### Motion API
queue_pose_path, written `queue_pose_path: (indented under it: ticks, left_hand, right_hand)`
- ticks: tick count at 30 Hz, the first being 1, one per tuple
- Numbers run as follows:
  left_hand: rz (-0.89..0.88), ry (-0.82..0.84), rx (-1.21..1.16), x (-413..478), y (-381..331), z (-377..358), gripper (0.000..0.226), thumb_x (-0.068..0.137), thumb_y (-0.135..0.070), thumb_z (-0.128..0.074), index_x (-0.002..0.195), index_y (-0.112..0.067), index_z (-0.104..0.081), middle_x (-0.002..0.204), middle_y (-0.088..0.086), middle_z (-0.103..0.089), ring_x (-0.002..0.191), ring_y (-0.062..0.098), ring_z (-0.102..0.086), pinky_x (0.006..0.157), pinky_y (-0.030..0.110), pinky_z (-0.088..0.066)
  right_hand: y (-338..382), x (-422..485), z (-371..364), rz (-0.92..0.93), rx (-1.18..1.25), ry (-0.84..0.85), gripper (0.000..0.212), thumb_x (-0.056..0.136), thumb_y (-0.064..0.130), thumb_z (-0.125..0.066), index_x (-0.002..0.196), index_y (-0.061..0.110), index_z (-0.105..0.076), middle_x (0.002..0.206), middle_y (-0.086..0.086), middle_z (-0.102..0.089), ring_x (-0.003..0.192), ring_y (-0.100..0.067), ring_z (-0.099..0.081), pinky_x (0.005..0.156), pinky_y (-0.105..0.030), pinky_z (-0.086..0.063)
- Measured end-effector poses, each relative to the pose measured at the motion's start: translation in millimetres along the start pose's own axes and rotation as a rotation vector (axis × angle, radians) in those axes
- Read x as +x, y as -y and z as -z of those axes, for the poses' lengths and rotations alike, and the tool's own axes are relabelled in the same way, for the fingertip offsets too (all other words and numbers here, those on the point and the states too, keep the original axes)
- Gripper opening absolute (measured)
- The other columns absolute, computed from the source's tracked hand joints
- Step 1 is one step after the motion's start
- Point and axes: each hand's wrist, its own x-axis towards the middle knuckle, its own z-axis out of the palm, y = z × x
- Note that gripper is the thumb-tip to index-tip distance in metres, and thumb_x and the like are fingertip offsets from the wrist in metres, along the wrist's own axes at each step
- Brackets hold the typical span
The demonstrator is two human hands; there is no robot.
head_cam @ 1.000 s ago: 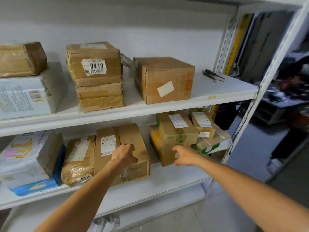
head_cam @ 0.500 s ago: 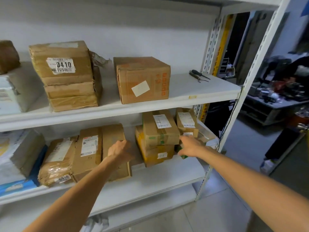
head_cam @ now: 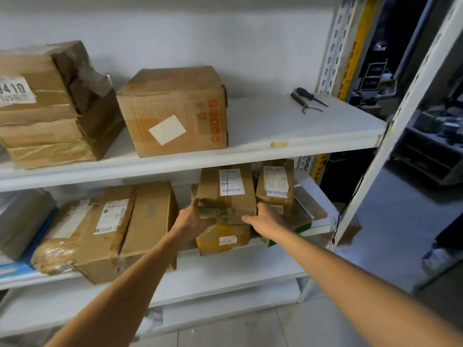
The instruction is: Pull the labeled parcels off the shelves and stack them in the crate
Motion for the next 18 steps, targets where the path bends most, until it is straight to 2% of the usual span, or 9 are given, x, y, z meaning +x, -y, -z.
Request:
queue_pose_path:
  ticks: [2,4,5,7,9,10,12,15,18]
  left_hand:
    - [0.019,-0.044,-0.117,12,-1,-8,0.040,0.088,-0.026,-0.069,0.124,-0.017,-0.055,0.116,-0.004,-0.060,0.110,0.021,-0.059,0.091,0.029,-0.051]
    - [0.082,-0.115,-0.164,23,5,-17,0.052,0.081,-0.040,-0.072,0.123,-0.016,-0.053,0.118,-0.001,-0.057,0.114,0.024,-0.055,0.097,0.042,-0.049]
    - [0.141,-0.156,-0.199,25,7,-21,0.062,0.079,-0.043,-0.074,0.127,-0.014,-0.048,0.122,0.001,-0.052,0.115,0.024,-0.051,0.100,0.045,-0.047]
    - [0.261,-0.240,-0.292,25,10,-31,0.085,0.074,-0.048,-0.078,0.137,-0.010,-0.035,0.133,0.010,-0.043,0.121,0.030,-0.045,0.105,0.048,-0.042]
    - [0.326,-0.300,-0.323,16,13,-39,0.102,0.069,-0.057,-0.079,0.141,-0.007,-0.027,0.140,0.015,-0.038,0.129,0.036,-0.040,0.109,0.053,-0.036]
    - [0.350,-0.326,-0.334,11,17,-43,0.104,0.066,-0.059,-0.079,0.139,-0.006,-0.029,0.139,0.015,-0.040,0.128,0.038,-0.041,0.108,0.053,-0.037]
    - [0.383,-0.341,-0.342,-2,21,-46,0.100,0.062,-0.058,-0.083,0.134,-0.009,-0.035,0.132,0.015,-0.044,0.121,0.037,-0.047,0.103,0.053,-0.042]
    - [0.350,-0.207,-0.384,-11,26,-42,0.092,0.065,-0.041,-0.087,0.139,-0.019,-0.037,0.134,0.011,-0.043,0.121,0.034,-0.047,0.102,0.047,-0.046]
    - [0.318,-0.129,-0.463,-15,24,-36,0.086,0.069,-0.019,-0.087,0.138,-0.018,-0.036,0.131,0.007,-0.051,0.118,0.029,-0.052,0.094,0.040,-0.050]
  right_hand:
    - [-2,5,-9,0.010,0.062,-0.006,0.046,0.091,0.041,-0.062,0.127,0.014,-0.050,0.124,-0.001,-0.060,0.116,-0.025,-0.058,0.095,-0.035,-0.049]
    - [-3,5,-15,0.015,0.104,-0.020,0.063,0.092,0.045,-0.059,0.141,0.012,-0.036,0.136,-0.003,-0.053,0.125,-0.026,-0.052,0.096,-0.032,-0.043]
    - [-4,4,-17,0.013,0.135,-0.034,0.069,0.092,0.048,-0.058,0.143,0.011,-0.032,0.139,-0.004,-0.051,0.127,-0.026,-0.050,0.098,-0.033,-0.042]
    - [-7,-1,-19,0.008,0.217,-0.081,0.061,0.090,0.052,-0.058,0.132,0.012,-0.041,0.133,-0.005,-0.056,0.122,-0.026,-0.053,0.094,-0.033,-0.045]
    - [-11,-10,-22,0.018,0.267,-0.146,0.036,0.090,0.048,-0.061,0.104,0.016,-0.049,0.112,-0.001,-0.063,0.108,-0.022,-0.060,0.077,-0.022,-0.047]
    - [-13,-16,-21,0.021,0.278,-0.179,0.031,0.089,0.044,-0.064,0.098,0.018,-0.049,0.105,0.001,-0.063,0.103,-0.020,-0.061,0.071,-0.017,-0.046]
    - [-17,-26,-18,0.013,0.294,-0.196,0.036,0.085,0.035,-0.072,0.107,0.014,-0.052,0.113,-0.002,-0.064,0.108,-0.020,-0.061,0.076,-0.017,-0.046]
    - [-17,-32,-12,-0.044,0.346,-0.078,0.059,0.082,0.023,-0.076,0.132,0.013,-0.046,0.130,-0.003,-0.055,0.124,-0.022,-0.051,0.093,-0.027,-0.044]
    - [-12,-32,-10,-0.067,0.344,-0.016,0.061,0.081,0.012,-0.076,0.134,0.017,-0.045,0.128,-0.001,-0.056,0.125,-0.022,-0.050,0.101,-0.035,-0.044]
